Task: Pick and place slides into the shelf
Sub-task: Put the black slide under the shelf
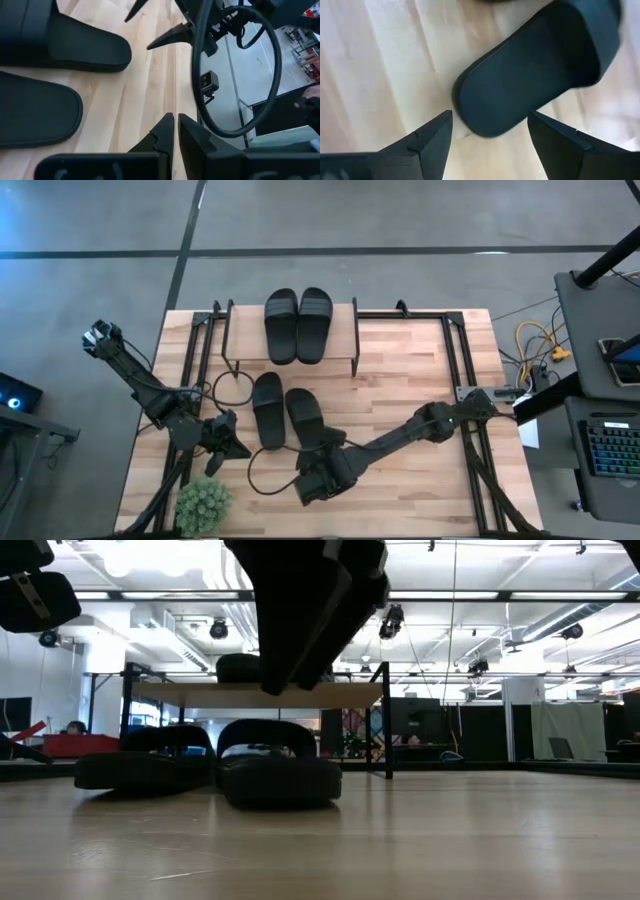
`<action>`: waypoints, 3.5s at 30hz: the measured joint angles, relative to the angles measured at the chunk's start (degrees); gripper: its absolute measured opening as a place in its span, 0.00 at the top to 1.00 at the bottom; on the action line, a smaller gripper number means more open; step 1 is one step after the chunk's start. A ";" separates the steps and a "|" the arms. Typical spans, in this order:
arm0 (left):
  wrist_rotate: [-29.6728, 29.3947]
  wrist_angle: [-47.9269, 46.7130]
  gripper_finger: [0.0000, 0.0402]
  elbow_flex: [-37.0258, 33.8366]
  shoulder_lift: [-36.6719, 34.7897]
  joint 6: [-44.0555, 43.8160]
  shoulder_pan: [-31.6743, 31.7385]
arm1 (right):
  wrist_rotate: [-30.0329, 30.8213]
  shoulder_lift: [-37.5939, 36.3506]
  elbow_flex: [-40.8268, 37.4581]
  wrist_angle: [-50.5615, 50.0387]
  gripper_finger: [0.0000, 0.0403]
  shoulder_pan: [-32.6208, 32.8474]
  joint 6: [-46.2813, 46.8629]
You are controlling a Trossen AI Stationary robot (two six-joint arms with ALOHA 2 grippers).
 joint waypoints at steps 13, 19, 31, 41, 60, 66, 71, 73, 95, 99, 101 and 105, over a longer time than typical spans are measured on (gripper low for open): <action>2.17 -4.64 0.97 -0.47 3.38 -5.72 -0.03 | -15.26 -0.33 -0.19 4.25 0.71 -0.63 11.71; 2.86 -12.45 0.97 -0.47 4.88 -13.73 -0.43 | -20.76 -0.26 -2.88 9.12 0.96 -2.02 16.06; -3.82 -16.33 0.98 -0.24 3.07 -21.02 -9.58 | -23.62 -0.89 -8.28 14.31 0.98 -2.73 35.28; -8.07 -16.40 0.98 -0.23 2.03 -22.30 -12.84 | -22.92 -2.14 -9.71 15.64 0.98 -2.92 41.74; -10.08 -20.56 0.98 -0.27 2.12 -22.53 -12.82 | -18.48 -2.34 -17.57 20.61 0.98 -8.22 42.71; -10.08 -20.52 0.98 -0.27 2.12 -23.65 -12.82 | -15.45 -2.34 -17.51 24.57 0.98 -13.90 34.36; -12.68 -21.07 0.98 -0.51 2.29 -27.35 -12.82 | -17.51 -2.34 -16.44 27.24 0.98 -16.81 29.00; -15.57 -21.97 0.98 -0.93 2.71 -31.70 -12.82 | -18.64 -2.35 -15.18 26.66 0.98 -16.41 26.41; -21.53 -4.85 0.98 -21.34 6.25 -51.57 -8.80 | -5.52 -2.47 -3.15 -1.32 0.98 -8.20 32.60; -22.98 -3.01 0.98 -21.54 6.60 -47.05 -5.44 | -5.40 -2.47 -3.18 -1.54 0.98 -8.20 33.68; -22.96 -1.40 0.98 -21.54 7.10 -43.06 -3.06 | -5.34 -2.47 -3.24 -1.53 0.98 -8.20 33.71; -22.59 2.18 0.98 -21.58 8.73 -34.87 2.33 | -4.98 -2.47 -3.34 -1.54 0.98 -8.20 33.72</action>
